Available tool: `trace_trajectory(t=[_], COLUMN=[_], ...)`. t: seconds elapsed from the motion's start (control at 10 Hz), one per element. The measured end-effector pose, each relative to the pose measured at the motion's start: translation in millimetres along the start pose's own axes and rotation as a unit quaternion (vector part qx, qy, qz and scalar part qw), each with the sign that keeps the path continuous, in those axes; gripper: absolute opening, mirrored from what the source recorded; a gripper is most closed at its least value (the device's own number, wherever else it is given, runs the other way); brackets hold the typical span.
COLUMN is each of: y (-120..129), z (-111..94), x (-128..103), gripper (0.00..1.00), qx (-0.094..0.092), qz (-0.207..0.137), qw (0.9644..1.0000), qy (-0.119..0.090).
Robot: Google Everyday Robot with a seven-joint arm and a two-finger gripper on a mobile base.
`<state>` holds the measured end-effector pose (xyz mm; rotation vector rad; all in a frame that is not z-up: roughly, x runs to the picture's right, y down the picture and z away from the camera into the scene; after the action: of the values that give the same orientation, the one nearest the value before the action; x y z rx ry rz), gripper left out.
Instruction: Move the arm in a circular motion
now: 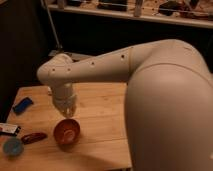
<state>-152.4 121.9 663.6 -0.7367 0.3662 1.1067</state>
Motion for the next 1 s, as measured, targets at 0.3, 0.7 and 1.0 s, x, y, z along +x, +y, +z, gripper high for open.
trace_trajectory(t=[0.3,0.7,1.0], y=[-95.5,-238.5,-323.5], z=[6.5,-2.7,-33.1], x=[51.6,113.3,82.6], gripper=[0.09,0.09,0.09], qx=[-0.008,0.03,0.063], qz=[0.142,0.3,0.356], qw=[0.9897,0.9531,0.9288], qy=[-0.014,-0.028,-0.079])
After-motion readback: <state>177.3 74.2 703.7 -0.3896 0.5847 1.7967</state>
